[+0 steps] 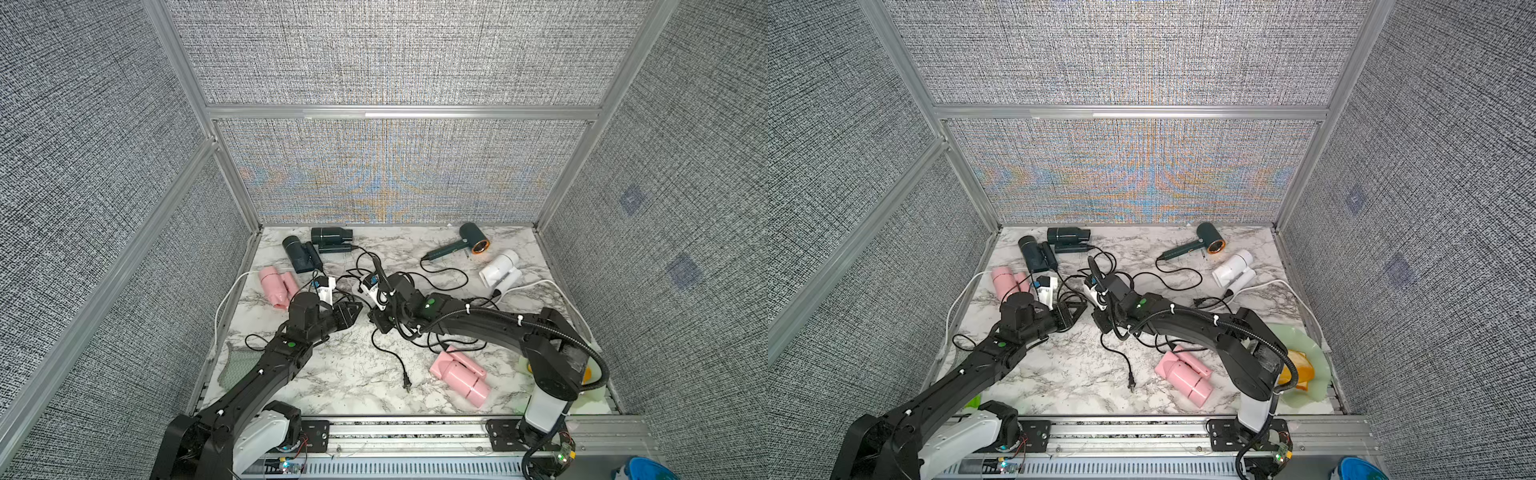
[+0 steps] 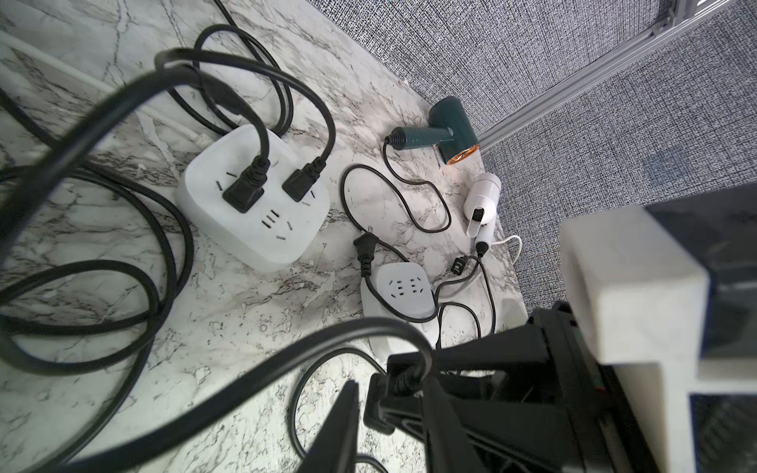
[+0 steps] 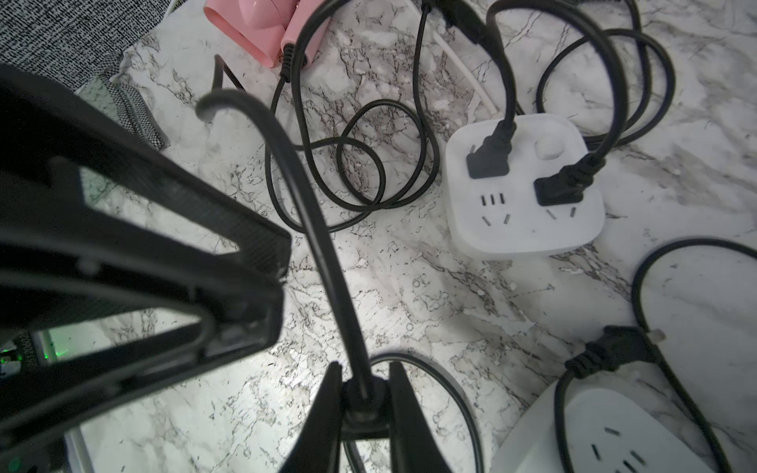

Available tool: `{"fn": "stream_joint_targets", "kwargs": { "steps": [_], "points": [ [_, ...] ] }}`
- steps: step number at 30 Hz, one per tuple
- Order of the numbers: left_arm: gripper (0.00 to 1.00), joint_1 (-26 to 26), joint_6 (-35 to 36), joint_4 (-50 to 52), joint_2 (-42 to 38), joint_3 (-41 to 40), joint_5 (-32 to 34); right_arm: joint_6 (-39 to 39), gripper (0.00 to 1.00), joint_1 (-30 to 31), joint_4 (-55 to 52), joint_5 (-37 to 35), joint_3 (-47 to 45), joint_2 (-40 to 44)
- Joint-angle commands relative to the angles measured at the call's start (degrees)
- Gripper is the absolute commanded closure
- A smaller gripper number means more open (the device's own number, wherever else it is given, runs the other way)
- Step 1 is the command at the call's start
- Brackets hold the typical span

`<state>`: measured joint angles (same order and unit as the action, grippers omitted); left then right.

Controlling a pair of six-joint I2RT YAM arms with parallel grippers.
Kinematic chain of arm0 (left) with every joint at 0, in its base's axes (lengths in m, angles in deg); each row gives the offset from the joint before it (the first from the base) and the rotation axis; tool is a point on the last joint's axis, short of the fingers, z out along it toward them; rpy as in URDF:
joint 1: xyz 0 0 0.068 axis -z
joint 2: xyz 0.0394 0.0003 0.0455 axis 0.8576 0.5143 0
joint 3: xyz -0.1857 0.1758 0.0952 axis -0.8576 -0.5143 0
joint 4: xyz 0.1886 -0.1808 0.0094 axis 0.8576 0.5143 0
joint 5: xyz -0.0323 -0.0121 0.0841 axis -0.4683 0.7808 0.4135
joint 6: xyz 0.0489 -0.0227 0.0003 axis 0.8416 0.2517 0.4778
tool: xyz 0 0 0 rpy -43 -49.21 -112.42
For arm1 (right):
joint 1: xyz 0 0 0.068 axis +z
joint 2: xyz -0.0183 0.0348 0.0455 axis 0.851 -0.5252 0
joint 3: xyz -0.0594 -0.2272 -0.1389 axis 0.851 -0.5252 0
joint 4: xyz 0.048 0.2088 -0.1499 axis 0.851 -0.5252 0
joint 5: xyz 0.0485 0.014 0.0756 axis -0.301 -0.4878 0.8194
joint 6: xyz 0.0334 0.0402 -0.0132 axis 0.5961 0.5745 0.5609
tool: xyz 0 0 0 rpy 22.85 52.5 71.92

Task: Charge the blow dryers
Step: Pick up the plug from the center of the board, then insert the plug into the socket.

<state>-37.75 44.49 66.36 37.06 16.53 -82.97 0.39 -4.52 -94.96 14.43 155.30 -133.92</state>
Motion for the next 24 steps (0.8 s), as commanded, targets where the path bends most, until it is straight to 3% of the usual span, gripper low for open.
{"fn": "stream_joint_targets", "kwargs": {
  "steps": [1,4,7,9,24],
  "points": [
    [0.58,0.0,-0.2,-0.4,-0.8,0.4,-0.8,-2.0,0.86,-0.9,3.5,0.9,-0.1,0.3],
    [0.42,0.0,0.2,0.7,-2.0,0.3,-1.0,-3.3,0.86,-1.8,5.7,0.3,-0.1,0.0],
    [0.12,-0.1,0.7,1.8,-3.7,-0.2,-0.7,-4.7,0.87,-3.1,9.9,0.6,-0.7,-0.7],
    [0.01,0.0,0.8,2.5,-4.9,-0.5,-0.3,-5.6,0.87,-4.0,12.4,1.0,-0.7,-1.6],
    [0.01,0.0,0.5,5.4,-9.1,-2.7,0.1,-11.4,0.87,-6.4,23.6,1.3,3.7,-10.8]
  ]
}}
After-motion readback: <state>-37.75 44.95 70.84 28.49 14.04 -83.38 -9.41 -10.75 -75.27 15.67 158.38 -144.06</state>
